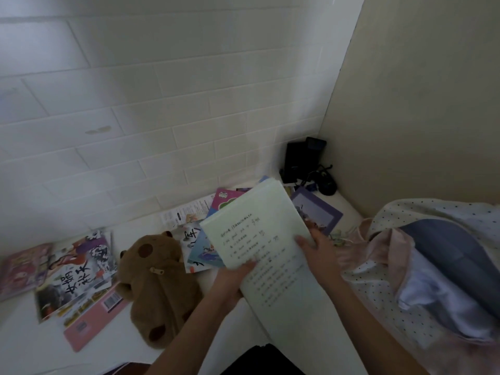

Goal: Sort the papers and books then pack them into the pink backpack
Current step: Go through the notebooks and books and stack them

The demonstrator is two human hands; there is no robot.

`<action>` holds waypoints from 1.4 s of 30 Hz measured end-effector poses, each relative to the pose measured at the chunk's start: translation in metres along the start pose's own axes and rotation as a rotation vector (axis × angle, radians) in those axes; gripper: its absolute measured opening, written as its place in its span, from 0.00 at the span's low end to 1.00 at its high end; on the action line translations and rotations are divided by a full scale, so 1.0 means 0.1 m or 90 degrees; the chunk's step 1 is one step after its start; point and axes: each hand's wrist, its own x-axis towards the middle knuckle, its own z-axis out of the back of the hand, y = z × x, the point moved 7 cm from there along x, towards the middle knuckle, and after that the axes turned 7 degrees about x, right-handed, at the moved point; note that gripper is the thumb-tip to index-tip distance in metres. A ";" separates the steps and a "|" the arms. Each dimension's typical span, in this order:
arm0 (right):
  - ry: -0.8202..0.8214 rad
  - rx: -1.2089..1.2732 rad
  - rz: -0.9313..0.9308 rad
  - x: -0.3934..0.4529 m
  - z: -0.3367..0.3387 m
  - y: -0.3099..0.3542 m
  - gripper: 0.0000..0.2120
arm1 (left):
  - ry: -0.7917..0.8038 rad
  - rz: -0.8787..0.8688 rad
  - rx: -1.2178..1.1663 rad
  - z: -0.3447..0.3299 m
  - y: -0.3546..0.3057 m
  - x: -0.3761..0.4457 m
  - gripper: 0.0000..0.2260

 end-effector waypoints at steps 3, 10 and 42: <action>0.024 -0.187 0.072 0.09 -0.02 -0.05 0.07 | 0.157 0.095 0.111 0.02 0.10 -0.12 0.22; 0.356 -0.216 -0.031 0.13 -0.31 -0.27 0.12 | 0.113 0.135 -0.069 0.69 0.02 -0.06 0.30; 0.218 -0.225 -0.217 0.06 -0.97 -0.75 0.24 | -0.048 0.168 0.839 0.81 0.07 0.00 0.11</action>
